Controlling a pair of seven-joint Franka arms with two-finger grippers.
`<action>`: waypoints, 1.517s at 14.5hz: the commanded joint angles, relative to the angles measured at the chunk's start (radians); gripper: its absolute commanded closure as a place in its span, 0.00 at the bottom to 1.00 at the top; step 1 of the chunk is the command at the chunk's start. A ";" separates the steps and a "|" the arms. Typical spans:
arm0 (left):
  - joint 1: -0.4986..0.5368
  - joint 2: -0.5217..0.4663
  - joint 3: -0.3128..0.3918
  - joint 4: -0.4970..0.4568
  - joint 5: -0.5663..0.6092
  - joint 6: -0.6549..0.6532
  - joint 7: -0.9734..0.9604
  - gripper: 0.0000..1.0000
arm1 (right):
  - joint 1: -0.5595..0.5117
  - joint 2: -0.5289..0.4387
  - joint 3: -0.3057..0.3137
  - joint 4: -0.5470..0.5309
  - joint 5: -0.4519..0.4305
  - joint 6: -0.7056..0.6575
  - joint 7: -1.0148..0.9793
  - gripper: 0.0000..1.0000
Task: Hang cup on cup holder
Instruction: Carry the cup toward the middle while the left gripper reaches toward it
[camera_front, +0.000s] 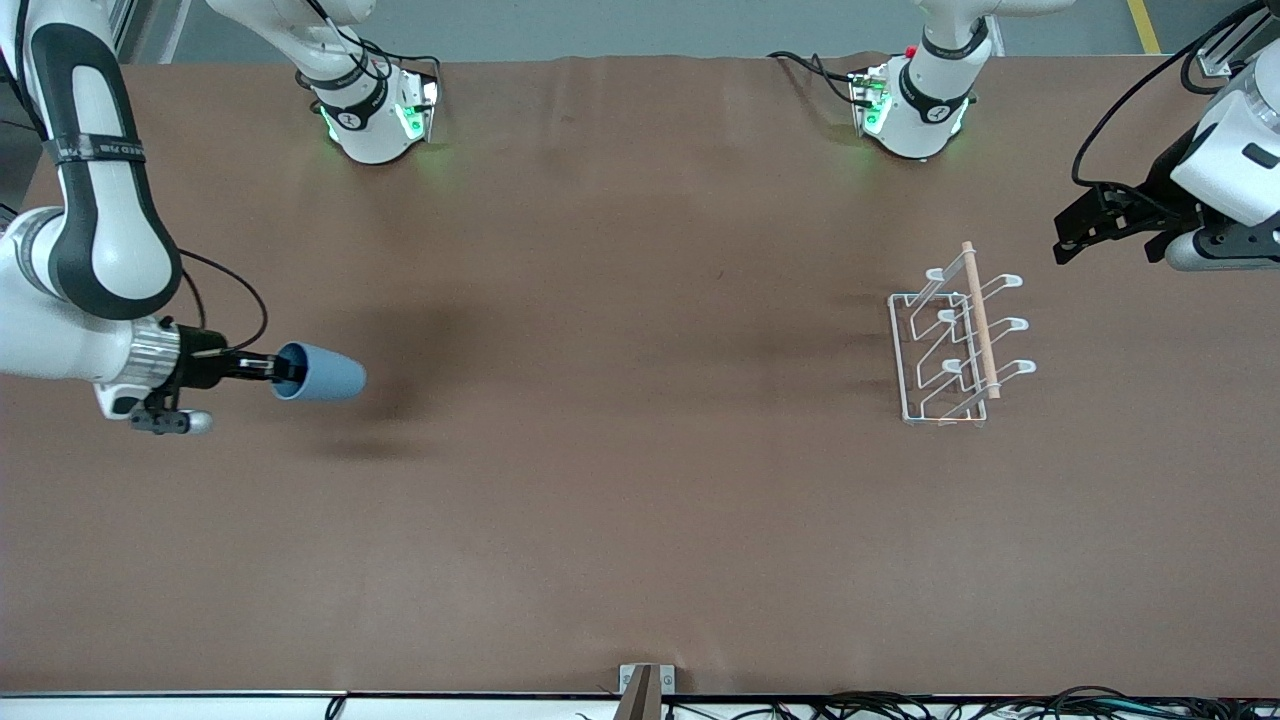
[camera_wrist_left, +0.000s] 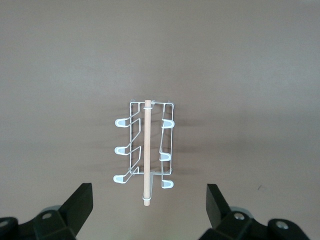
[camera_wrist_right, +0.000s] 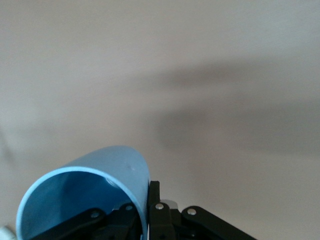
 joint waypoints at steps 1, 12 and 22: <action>0.006 -0.006 0.005 0.015 -0.008 -0.004 0.022 0.00 | 0.073 -0.029 -0.003 -0.053 0.182 -0.005 0.013 1.00; -0.048 0.013 -0.077 0.047 -0.098 -0.005 0.457 0.00 | 0.415 -0.050 -0.003 -0.149 0.758 -0.056 0.168 0.99; -0.056 0.235 -0.356 0.079 -0.466 0.008 0.614 0.00 | 0.518 -0.053 -0.004 -0.159 0.893 -0.098 0.189 0.99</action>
